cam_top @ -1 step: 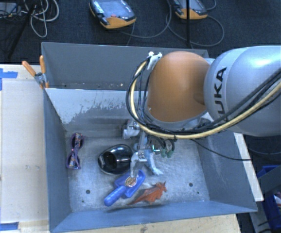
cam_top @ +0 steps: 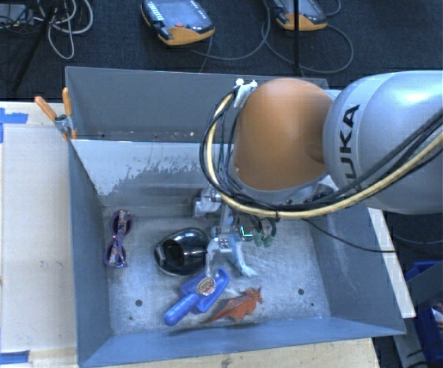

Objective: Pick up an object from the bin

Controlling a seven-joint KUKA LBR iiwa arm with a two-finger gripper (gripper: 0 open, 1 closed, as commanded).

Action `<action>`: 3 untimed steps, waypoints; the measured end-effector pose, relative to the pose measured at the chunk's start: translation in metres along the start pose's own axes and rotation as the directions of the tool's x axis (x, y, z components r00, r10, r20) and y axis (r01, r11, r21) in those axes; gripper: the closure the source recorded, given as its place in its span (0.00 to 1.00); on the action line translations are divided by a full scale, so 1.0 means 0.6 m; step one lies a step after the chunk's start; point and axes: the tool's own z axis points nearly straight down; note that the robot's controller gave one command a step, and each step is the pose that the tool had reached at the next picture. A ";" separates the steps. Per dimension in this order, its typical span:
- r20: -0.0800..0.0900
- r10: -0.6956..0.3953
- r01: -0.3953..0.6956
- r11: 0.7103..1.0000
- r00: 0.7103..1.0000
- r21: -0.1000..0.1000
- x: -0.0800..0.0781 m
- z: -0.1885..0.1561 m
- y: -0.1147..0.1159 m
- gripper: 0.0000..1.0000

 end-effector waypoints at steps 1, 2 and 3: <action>0.009 0.035 -0.035 0.999 0.999 -0.002 0.000 0.065 0.005 0.00; 0.050 -0.074 0.075 0.997 0.996 -0.010 -0.010 0.220 -0.009 1.00; 0.050 -0.073 0.074 0.997 0.996 -0.010 -0.010 0.220 -0.009 1.00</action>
Offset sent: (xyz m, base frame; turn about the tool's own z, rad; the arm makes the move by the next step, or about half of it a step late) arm -0.0118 -0.0098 -0.1563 -0.0795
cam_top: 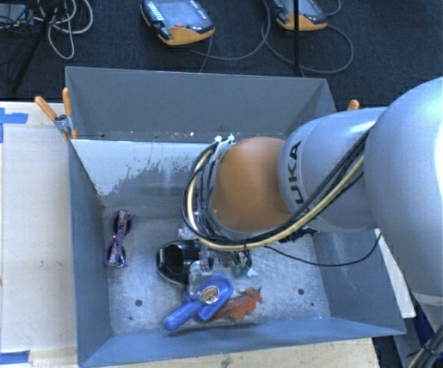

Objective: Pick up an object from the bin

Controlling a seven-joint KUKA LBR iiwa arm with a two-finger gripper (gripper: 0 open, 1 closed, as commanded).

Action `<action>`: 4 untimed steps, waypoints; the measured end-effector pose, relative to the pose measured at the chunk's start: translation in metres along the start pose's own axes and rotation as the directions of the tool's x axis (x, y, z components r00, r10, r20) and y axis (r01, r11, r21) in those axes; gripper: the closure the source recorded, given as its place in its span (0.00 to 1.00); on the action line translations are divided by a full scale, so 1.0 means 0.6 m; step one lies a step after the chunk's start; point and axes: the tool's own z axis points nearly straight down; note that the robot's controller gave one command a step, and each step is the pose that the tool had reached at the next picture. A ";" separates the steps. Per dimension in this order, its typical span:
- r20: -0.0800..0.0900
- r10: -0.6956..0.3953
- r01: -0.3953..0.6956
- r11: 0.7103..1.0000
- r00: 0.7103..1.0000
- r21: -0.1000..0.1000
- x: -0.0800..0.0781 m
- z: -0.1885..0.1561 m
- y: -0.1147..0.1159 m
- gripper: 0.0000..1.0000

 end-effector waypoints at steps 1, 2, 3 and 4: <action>0.002 0.000 0.000 1.000 1.000 0.001 0.002 -0.003 0.001 1.00; 0.001 0.002 -0.002 1.000 1.000 0.001 0.003 -0.005 0.000 1.00; -0.056 -0.076 0.077 0.997 0.995 0.008 -0.028 -0.045 -0.002 1.00; -0.057 -0.177 0.178 0.984 0.982 0.002 -0.014 -0.075 -0.021 1.00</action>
Offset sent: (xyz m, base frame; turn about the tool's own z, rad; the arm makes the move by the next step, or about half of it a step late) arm -0.0044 -0.0061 0.0836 0.0394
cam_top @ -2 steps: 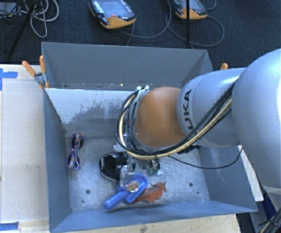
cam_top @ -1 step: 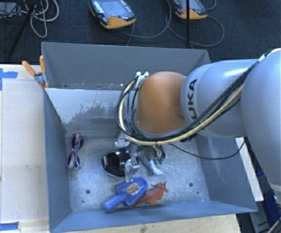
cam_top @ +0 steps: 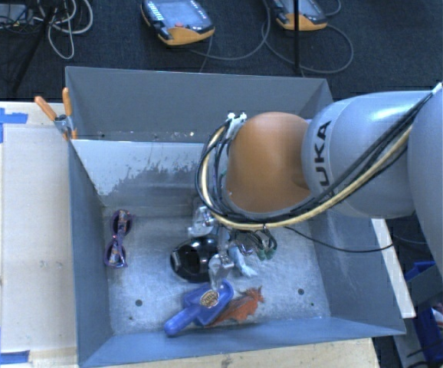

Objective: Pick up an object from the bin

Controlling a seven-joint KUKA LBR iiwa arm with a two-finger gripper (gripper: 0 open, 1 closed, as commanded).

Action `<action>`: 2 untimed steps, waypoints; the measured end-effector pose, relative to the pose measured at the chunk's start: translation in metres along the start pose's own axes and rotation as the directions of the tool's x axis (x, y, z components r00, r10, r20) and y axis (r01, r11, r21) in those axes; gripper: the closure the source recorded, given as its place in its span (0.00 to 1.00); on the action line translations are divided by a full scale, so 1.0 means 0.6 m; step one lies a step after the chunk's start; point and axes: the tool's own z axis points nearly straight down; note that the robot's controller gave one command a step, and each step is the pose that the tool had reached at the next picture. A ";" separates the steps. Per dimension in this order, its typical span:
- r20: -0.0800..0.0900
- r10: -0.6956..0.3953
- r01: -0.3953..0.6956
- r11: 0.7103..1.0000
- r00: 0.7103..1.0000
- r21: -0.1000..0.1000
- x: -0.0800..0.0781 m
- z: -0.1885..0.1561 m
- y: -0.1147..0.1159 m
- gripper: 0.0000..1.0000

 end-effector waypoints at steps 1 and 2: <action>-0.004 0.146 -0.146 0.989 0.989 -0.001 0.005 -0.056 0.000 1.00; -0.010 0.092 -0.092 0.996 0.996 0.000 -0.003 -0.117 0.002 1.00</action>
Offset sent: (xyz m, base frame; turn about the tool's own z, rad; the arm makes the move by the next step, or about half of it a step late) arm 0.0164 0.0065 0.1472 0.0398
